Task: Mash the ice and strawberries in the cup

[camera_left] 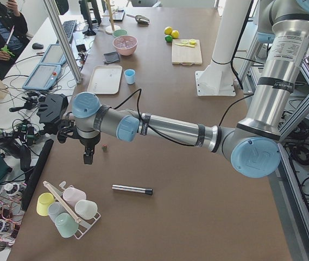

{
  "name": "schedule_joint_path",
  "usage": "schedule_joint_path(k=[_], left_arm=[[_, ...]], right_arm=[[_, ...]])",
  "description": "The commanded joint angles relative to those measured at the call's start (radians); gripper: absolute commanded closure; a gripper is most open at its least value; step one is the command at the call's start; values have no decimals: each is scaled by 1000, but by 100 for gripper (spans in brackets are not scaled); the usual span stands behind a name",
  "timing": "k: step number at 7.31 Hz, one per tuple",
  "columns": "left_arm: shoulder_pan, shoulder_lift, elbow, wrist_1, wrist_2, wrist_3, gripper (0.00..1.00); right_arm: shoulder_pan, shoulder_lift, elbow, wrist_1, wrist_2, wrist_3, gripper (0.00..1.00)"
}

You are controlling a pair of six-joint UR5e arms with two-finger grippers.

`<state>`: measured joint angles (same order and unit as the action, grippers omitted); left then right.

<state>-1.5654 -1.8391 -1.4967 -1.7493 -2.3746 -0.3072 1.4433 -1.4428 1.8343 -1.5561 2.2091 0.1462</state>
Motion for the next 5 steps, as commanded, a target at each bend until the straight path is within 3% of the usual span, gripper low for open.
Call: schedule_joint_path(k=[1, 4, 5], left_arm=[[8, -11, -2, -10, 0, -1, 2], [10, 3, -39, -10, 0, -3, 2], [10, 7, -43, -10, 2, -1, 2]], right_arm=[[-13, 56, 0, 2, 12, 22, 0], [-89, 186, -21, 7, -49, 154, 0], [-166, 235, -30, 8, -70, 270, 0]])
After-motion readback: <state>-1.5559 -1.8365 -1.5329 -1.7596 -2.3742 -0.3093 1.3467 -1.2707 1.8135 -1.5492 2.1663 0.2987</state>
